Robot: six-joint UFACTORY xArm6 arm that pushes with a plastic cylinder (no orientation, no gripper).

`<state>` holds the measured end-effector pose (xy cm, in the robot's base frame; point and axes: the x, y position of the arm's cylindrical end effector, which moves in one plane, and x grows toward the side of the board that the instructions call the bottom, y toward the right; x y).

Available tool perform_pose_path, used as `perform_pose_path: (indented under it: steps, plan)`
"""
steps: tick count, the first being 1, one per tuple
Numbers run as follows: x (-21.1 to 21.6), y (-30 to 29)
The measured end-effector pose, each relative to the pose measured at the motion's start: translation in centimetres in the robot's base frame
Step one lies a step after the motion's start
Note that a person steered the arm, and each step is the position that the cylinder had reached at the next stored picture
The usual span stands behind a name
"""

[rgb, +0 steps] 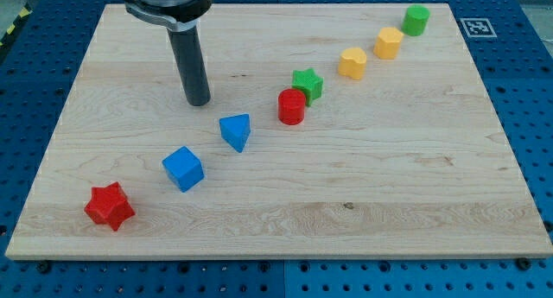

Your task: Move the green circle towards the top left

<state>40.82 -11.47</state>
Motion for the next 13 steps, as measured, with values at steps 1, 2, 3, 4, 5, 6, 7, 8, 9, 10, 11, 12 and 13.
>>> perform_pose_path:
  steps: [1, 2, 3, 4, 5, 6, 7, 8, 9, 10, 11, 12, 13]
  plan:
    - [0.0, -0.2]
    - [0.0, -0.6]
    - [-2.4, 0.0]
    - [-12.0, 3.2]
    - [-19.2, 6.3]
    - [-21.6, 10.6]
    - [-21.4, 11.6]
    - [-21.4, 13.8]
    - [-21.6, 19.4]
    - [-21.6, 27.1]
    - [-21.6, 37.6]
    - [-21.0, 43.9]
    - [-17.5, 42.8]
